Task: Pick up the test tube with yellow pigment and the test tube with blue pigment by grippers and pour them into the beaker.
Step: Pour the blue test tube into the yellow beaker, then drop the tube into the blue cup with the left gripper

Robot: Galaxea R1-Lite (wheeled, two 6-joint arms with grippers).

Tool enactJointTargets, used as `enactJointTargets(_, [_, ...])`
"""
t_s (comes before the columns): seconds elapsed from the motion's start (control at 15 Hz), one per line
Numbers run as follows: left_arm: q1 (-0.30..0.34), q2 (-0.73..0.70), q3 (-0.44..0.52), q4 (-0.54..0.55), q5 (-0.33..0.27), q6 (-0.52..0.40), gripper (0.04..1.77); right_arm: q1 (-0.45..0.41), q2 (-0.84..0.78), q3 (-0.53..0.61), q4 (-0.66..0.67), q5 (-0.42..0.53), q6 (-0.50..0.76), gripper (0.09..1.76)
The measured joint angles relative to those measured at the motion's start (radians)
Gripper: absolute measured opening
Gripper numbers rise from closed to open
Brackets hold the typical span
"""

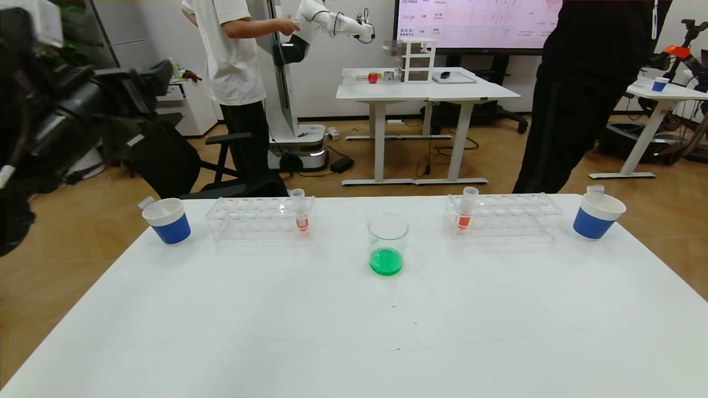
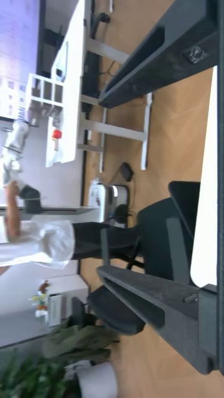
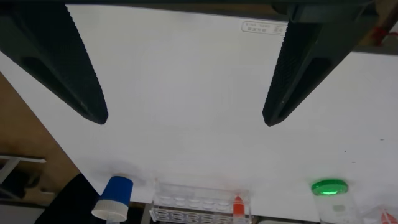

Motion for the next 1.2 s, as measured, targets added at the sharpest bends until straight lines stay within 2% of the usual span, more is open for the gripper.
enactJointTargets(0.2, [0.001,-0.249,0.121,0.064,-0.003,0.041,1.75,0.0,0.0,0.0,0.0,0.0,0.0,1.74])
enactJointTargets(0.33, [0.001,-0.424,0.178,0.159,-0.005,0.054,1.75,0.0,0.0,0.0,0.0,0.0,0.0,1.74])
enactJointTargets(0.53, [0.001,-0.69,0.23,0.382,-0.007,0.063,1.75,0.0,0.0,0.0,0.0,0.0,0.0,1.74])
enactJointTargets(0.93, [0.0,-1.168,0.269,0.894,-0.006,0.065,1.75,0.0,0.0,0.0,0.0,0.0,0.0,1.74])
enactJointTargets(1.07, [0.005,-1.292,0.306,0.965,-0.036,0.063,1.75,0.0,0.0,0.0,0.0,0.0,0.0,1.74])
enactJointTargets(1.2, [0.015,-1.406,0.375,0.977,-0.097,0.062,1.75,0.0,0.0,0.0,0.0,0.0,0.0,1.74])
